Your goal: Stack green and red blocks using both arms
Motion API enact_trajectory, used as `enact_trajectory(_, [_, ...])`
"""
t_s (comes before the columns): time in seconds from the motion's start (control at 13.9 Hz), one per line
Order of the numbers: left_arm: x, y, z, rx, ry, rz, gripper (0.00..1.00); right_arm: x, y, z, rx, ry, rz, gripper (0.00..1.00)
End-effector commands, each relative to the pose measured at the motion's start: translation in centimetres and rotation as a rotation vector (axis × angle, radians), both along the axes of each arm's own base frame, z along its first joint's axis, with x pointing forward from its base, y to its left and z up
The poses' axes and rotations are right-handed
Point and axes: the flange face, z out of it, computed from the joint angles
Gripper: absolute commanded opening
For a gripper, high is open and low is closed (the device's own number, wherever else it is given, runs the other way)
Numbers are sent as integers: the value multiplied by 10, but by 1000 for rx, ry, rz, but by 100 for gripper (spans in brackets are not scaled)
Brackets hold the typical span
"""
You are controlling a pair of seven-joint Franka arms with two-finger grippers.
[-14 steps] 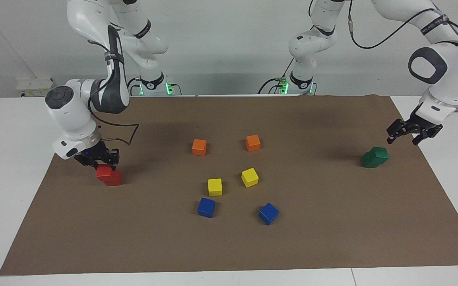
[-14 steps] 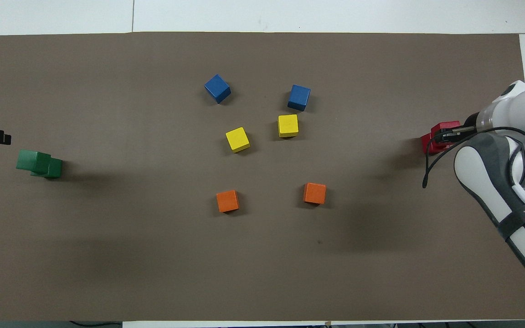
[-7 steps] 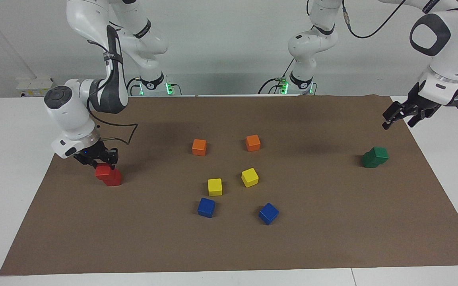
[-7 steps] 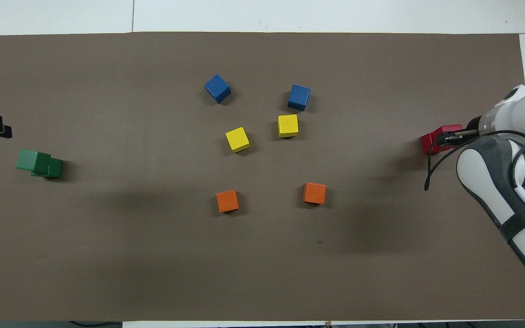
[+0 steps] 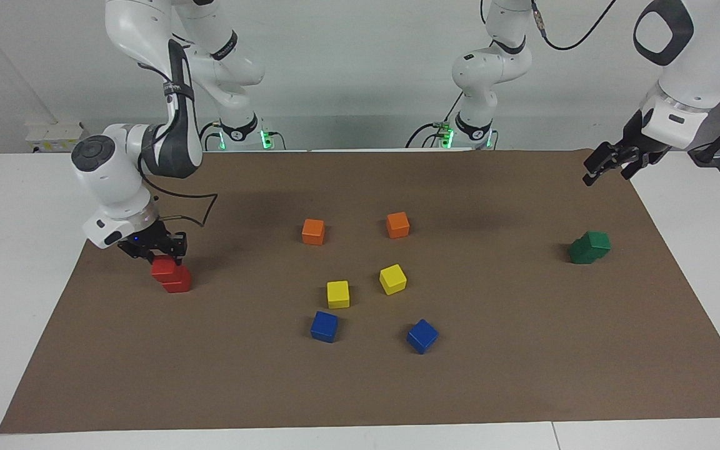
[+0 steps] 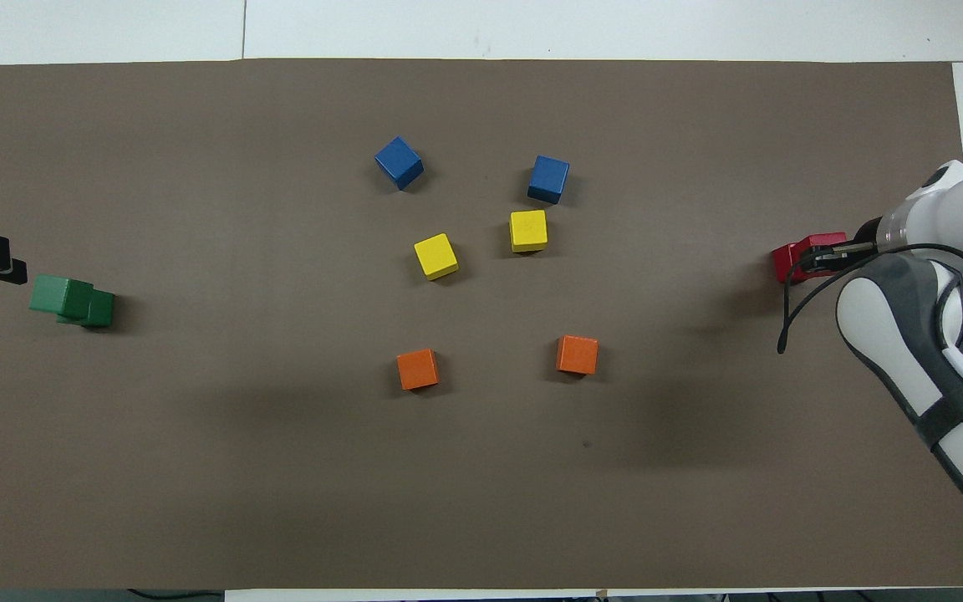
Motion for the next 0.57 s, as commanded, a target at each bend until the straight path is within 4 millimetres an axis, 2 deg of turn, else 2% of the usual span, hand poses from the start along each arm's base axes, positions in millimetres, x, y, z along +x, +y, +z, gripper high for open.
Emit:
enact_trajectory(0.0, [-8,-9,7,-4,11,-2,100,-9,-1,-1,9,-38,-12,0])
enact_trajectory(0.07, [-7,-13,5,-6,16,-11,100,-9,-1,-2,9,-39,-12,0])
enact_trajectory(0.5, [-9,-6,11,-8,-3,-2,100,-10,2,-3,9,-38,-7,0])
